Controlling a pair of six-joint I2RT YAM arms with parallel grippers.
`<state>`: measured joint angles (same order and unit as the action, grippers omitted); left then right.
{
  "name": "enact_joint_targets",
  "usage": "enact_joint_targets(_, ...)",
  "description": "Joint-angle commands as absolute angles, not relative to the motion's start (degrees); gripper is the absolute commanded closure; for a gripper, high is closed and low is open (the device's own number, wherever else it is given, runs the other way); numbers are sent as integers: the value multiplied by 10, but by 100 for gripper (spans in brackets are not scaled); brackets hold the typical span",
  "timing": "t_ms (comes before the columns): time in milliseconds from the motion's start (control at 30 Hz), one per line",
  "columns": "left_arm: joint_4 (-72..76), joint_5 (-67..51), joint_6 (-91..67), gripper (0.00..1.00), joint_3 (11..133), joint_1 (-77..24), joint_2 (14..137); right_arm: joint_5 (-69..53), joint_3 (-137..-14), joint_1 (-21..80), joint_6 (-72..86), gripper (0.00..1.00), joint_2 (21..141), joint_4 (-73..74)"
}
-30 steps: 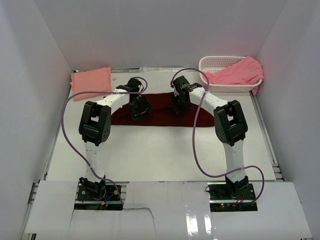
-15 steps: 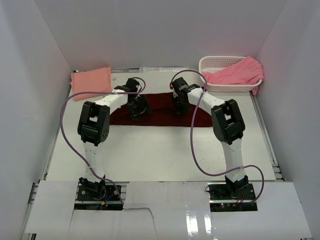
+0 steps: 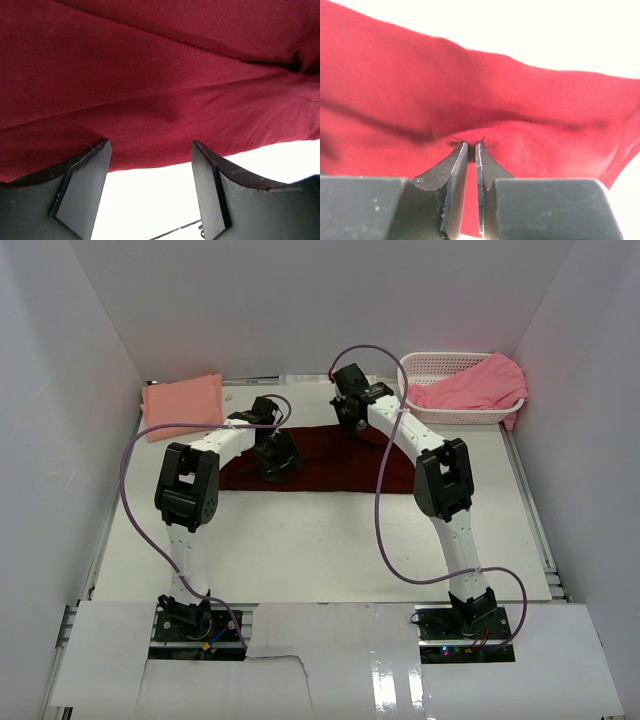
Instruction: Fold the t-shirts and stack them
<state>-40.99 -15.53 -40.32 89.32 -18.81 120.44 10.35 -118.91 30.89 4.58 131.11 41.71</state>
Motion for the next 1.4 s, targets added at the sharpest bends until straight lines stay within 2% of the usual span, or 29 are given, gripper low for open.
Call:
enact_joint_targets(0,-420,-126,-384,24,879,-184,1202,119,-1301,312,20,83,1366,429)
enact_joint_targets(100,-425,-125,-381,24,879,-184,1201,131,-1322,312,9,70,1390,379)
enact_joint_targets(167,-426,-121,-380,24,874,-184,1198,142,-1269,312,9,45,1371,312)
enact_joint_targets(200,-426,-120,-379,24,873,-184,1195,148,-1249,312,10,24,1362,292)
enact_joint_targets(233,-427,-118,-378,24,871,-184,1194,155,-1233,312,9,9,1346,279)
enact_joint_targets(267,-427,-117,-377,24,869,-184,1194,156,-1217,311,9,8,1340,273)
enact_joint_targets(433,-427,-119,-379,24,864,-184,1191,154,-1143,312,11,8,1273,246)
enact_joint_targets(567,-425,-120,-380,24,860,-184,1187,160,-1039,312,19,8,1214,216)
enact_joint_targets(800,-434,-99,-369,24,864,-185,1172,150,-962,311,59,9,1137,223)
enact_joint_targets(1000,-485,-84,-337,23,928,-173,1142,129,-887,309,114,9,1068,285)
enact_joint_targets(1167,-533,-98,-303,23,1005,-114,1138,127,-812,309,146,12,1034,318)
enact_joint_targets(1267,-541,-125,-285,23,1034,-84,1143,112,-782,308,166,23,1026,326)
enact_joint_targets(1333,-548,-119,-268,23,1073,-79,1151,106,-758,308,177,41,1023,323)
enact_joint_targets(1367,-548,-113,-261,23,1084,-78,1155,106,-752,308,180,54,1022,323)
